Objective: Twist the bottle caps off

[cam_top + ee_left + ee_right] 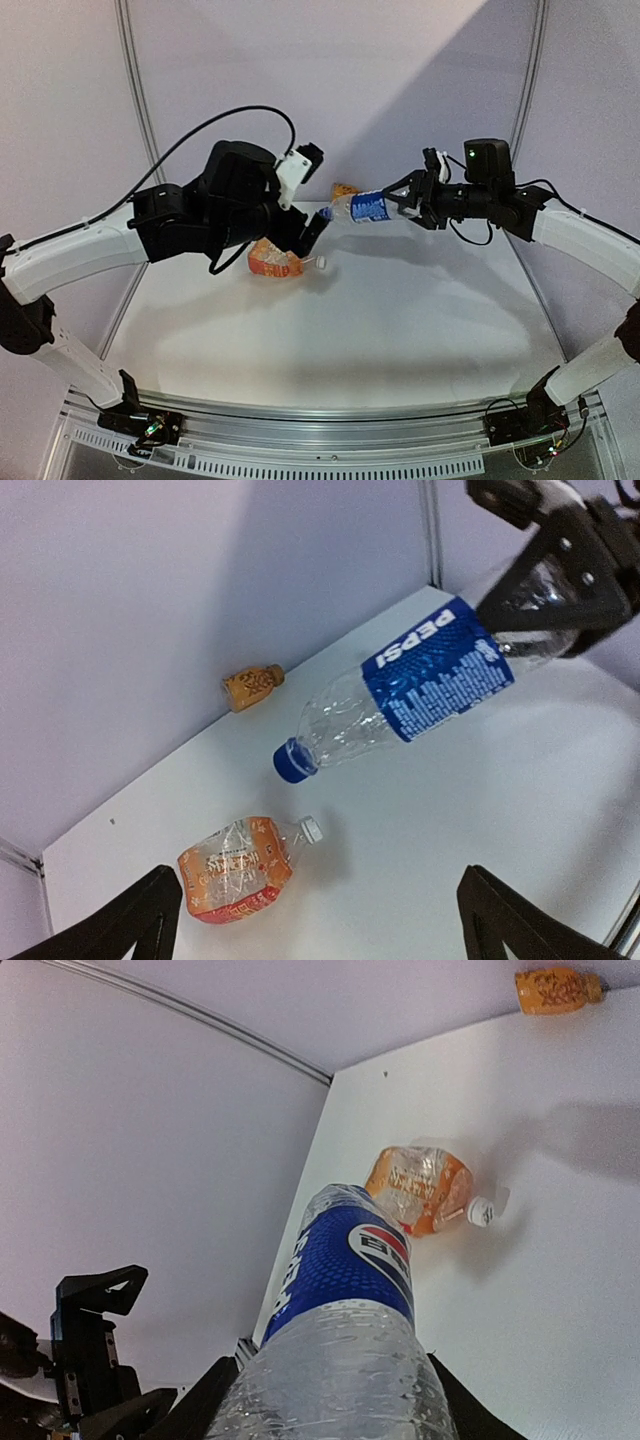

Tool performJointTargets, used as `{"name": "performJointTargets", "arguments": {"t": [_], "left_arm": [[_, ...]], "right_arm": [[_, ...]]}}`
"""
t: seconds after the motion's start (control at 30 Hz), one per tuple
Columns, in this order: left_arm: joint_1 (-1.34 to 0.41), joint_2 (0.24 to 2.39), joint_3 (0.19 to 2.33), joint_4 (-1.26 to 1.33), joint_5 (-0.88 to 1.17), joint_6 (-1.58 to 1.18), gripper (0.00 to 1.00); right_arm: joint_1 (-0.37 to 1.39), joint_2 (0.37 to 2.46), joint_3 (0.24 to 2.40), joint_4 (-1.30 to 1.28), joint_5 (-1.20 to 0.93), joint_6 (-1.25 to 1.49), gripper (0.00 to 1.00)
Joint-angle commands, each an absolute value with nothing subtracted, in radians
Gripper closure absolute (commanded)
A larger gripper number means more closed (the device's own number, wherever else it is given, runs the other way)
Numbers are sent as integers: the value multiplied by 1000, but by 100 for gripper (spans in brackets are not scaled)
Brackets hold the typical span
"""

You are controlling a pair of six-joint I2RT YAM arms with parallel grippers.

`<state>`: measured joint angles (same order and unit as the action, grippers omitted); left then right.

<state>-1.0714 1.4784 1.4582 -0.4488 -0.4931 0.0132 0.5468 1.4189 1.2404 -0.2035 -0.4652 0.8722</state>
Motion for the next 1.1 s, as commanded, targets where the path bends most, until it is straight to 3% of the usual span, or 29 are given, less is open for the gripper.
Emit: {"name": "performJointTargets", "arguments": {"t": [0.0, 0.17, 0.53, 0.77, 1.07], "left_arm": [[-996, 1419, 1474, -395, -426, -231, 1], [-893, 1361, 1426, -314, -237, -480, 1], [-693, 1281, 1220, 142, 184, -956, 1], [-690, 1366, 1215, 369, 270, -1117, 1], [-704, 1531, 1339, 447, 333, -1158, 1]], "right_arm": [[542, 1376, 1259, -25, -383, 942, 60], [542, 1365, 1204, 187, -377, 1039, 60], [543, 1352, 1129, 565, -413, 1173, 60], [543, 1372, 1109, 674, -453, 1241, 61], [574, 1387, 1113, 667, -485, 1246, 62]]}}
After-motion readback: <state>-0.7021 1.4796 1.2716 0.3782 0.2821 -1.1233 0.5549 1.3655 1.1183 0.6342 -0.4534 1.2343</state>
